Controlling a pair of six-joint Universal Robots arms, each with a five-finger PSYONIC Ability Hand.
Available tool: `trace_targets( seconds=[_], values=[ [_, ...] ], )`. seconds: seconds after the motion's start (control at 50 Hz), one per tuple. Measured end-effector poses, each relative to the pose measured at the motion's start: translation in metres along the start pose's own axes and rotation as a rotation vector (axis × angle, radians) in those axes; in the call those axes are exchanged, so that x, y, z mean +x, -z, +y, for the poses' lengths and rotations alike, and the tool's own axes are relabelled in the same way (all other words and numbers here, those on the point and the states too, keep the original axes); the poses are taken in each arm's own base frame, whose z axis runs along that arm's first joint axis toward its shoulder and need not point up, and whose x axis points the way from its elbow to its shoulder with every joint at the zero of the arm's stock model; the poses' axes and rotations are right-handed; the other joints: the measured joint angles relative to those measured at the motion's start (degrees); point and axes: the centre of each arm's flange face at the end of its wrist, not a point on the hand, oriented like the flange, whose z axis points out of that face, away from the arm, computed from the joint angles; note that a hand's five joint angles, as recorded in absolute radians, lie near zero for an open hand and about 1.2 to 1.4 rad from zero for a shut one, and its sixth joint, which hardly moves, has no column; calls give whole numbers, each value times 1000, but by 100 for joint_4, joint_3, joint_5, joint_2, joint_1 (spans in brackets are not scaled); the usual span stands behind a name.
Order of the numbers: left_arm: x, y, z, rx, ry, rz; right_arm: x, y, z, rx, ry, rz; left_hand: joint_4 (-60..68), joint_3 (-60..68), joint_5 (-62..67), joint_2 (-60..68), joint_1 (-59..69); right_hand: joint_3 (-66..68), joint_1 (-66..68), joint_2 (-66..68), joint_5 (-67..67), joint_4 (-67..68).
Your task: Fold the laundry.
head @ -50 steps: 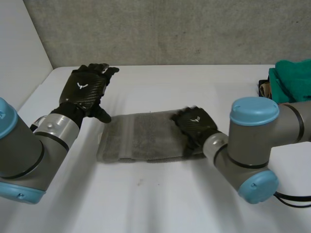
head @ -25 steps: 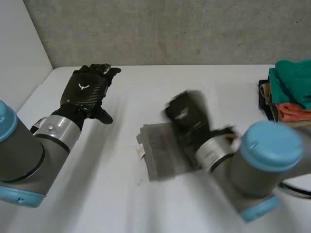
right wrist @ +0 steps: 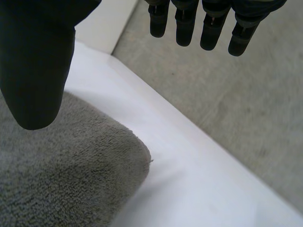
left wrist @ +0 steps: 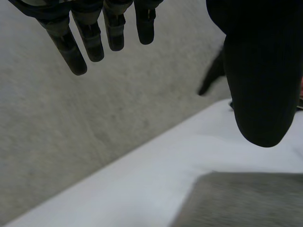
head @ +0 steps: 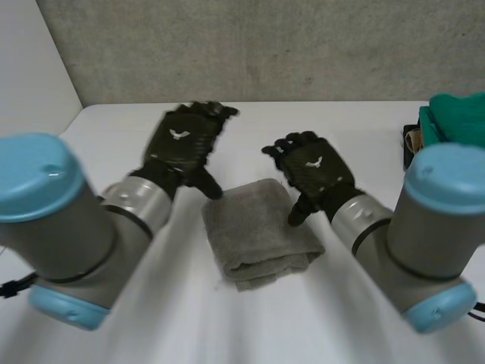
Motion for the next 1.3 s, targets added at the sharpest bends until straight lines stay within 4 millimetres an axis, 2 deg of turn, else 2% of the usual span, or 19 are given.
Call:
trace_targets(
  seconds=[0.1, 0.22, 0.34, 0.46, 0.54, 0.68, 0.78, 0.86, 0.96, 1.08, 1.18, 1.3],
  values=[
    [33, -8, 18, -114, 9, -1, 14, -11, 6, -120, -134, 1, 0, 0, 0, 0, 0, 0, 0, 0, 0, 0],
    [54, -18, 63, -311, 14, -64, 22, -31, 30, -283, -203, -16, 0, 0, 0, 0, 0, 0, 0, 0, 0, 0],
    [55, -17, 100, -469, 10, -111, 19, -48, 54, -392, -216, -60, 0, 0, 0, 0, 0, 0, 0, 0, 0, 0],
    [47, -13, 111, -527, 7, -136, 16, -55, 72, -475, -175, -93, -1, -21, 0, -39, -1, 0, -97, 0, 0, 0],
    [40, -13, 103, -519, 9, -146, 20, -56, 71, -478, -126, -80, 0, -37, 0, -60, -22, 0, -178, -34, 0, 0],
    [29, -10, 57, -408, 31, -146, 30, -50, 42, -358, -13, -14, 0, -37, -1, -60, -22, 0, -178, -34, -20, 0],
    [22, -12, 18, -299, 65, -98, 27, -33, 23, -240, 100, 14, 0, -37, -1, -60, -22, 0, -178, -34, -20, 0],
    [16, -16, -10, -206, 94, 2, 11, -12, 20, -159, 200, 2, 0, -37, -1, -60, -22, 0, -178, -34, -20, 0],
    [15, -20, -39, -101, 108, 198, -21, 14, 33, -113, 264, -57, 0, -37, -1, -60, -22, 0, -178, -34, -20, 0],
    [18, -16, -57, -37, 95, 439, -43, 32, 56, -120, 271, -112, 0, -37, -1, -60, -22, 0, -178, -34, -20, 0],
    [23, -10, -60, -22, 92, 588, -52, 32, 73, -94, 275, -129, 0, -37, -1, -60, -22, 0, -178, -34, -20, 0],
    [26, -7, -59, -27, 95, 616, -54, 19, 87, -60, 284, -127, 0, -37, -1, -60, -22, 8, -156, -21, -18, 7]
  ],
)
